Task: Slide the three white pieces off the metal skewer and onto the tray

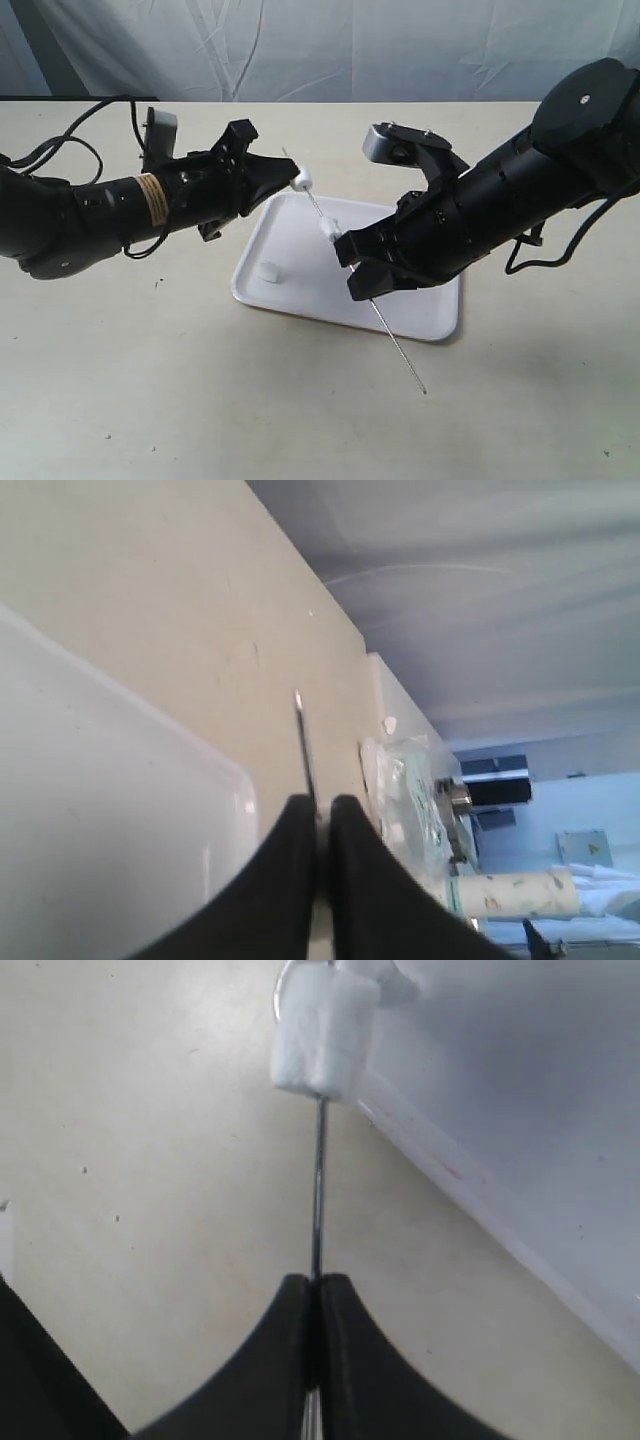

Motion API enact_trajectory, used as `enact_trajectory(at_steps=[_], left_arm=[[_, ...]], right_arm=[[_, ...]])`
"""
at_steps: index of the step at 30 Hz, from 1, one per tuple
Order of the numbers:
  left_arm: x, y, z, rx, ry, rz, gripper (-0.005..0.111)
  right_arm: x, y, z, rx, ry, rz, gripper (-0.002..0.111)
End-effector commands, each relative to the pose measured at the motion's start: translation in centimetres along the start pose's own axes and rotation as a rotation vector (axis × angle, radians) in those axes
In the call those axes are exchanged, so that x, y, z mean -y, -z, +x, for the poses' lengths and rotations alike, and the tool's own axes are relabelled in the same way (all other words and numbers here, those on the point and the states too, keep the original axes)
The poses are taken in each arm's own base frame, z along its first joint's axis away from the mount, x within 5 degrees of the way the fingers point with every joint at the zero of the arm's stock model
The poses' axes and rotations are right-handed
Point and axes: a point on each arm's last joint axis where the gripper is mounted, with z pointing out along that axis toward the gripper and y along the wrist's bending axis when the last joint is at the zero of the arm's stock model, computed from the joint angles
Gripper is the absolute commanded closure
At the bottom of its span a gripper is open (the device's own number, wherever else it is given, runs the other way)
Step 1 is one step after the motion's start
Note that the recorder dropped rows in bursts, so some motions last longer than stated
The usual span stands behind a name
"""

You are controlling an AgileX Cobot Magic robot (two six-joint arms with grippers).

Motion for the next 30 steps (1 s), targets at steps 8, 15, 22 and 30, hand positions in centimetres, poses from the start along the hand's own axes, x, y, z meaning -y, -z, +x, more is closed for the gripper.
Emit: enact_trajectory(at_steps=[8,15,22,30], left_arm=[[-1.5,0.4,-2.2,0.235,-0.046,-0.171,0.107],[-1.8,0.2,0.4,-0.068,-0.143,-0.194,0.106],[-1.8,0.3,0.8,-0.106,-0.077,-0.200,0.076],[-0.4,0.1,1.1,-0.132,0.023,-0.050,0.072]], right_arm=[[0.4,0.4,2.9,-0.318,0.048,0.037,0.109],[3.3,0.9,2.6,-0.296,0.047,0.369,0.109],[2.8,0.6,0.6,-0.082,-0.007,0.329,0.109],[1.9,0.1,-1.1,0.080,-0.041,0.213,0.109]])
